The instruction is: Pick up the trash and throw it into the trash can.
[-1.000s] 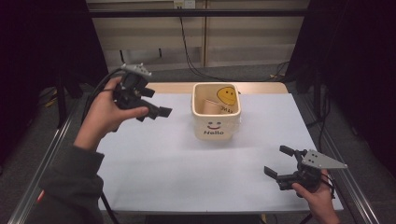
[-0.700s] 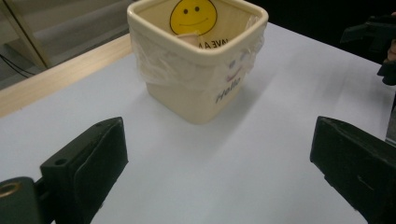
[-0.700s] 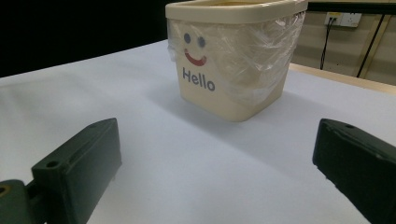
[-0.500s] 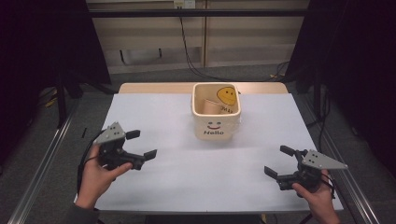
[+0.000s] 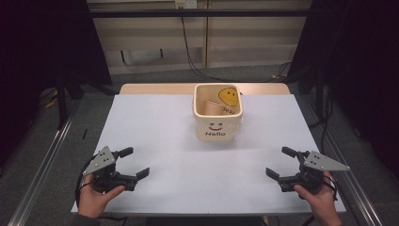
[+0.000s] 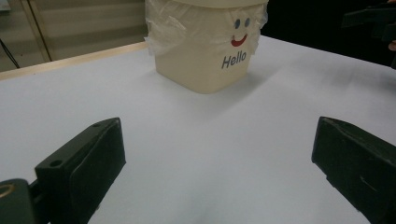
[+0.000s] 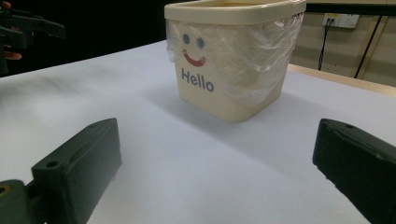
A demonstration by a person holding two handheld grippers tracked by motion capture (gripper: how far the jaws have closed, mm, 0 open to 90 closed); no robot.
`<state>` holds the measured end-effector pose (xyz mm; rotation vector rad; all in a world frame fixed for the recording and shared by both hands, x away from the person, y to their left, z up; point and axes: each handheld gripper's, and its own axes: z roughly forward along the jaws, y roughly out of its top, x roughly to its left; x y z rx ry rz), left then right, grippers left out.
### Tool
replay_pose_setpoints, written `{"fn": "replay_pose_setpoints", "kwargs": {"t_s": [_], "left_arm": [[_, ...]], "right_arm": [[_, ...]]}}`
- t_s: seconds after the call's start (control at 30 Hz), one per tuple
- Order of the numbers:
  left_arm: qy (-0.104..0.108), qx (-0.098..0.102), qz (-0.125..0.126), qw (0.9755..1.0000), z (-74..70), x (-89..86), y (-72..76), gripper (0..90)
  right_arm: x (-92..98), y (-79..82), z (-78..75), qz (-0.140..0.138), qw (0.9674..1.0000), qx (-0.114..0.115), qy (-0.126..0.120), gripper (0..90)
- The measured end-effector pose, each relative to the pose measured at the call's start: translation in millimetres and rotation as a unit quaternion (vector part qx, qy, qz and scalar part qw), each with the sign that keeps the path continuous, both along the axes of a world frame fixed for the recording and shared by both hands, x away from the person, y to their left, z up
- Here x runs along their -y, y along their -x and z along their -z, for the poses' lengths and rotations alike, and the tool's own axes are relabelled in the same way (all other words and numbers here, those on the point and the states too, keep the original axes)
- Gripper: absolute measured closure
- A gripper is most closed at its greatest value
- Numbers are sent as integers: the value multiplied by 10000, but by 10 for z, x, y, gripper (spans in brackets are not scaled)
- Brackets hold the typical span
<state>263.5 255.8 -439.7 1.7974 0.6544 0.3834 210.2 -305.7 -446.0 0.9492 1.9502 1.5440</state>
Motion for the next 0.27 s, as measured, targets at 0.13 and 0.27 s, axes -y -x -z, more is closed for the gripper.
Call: {"fn": "replay_pose_setpoints", "kwargs": {"t_s": [0.13,0.27], "left_arm": [[90,6,-6,10000,6,-15,5,25],[95,72,-44,9999,11,-24,10,25]], "right_arm": [[1,3,0,-2,10000,5,4,7],[4,3,0,12,10000,-9,-11,6]]}}
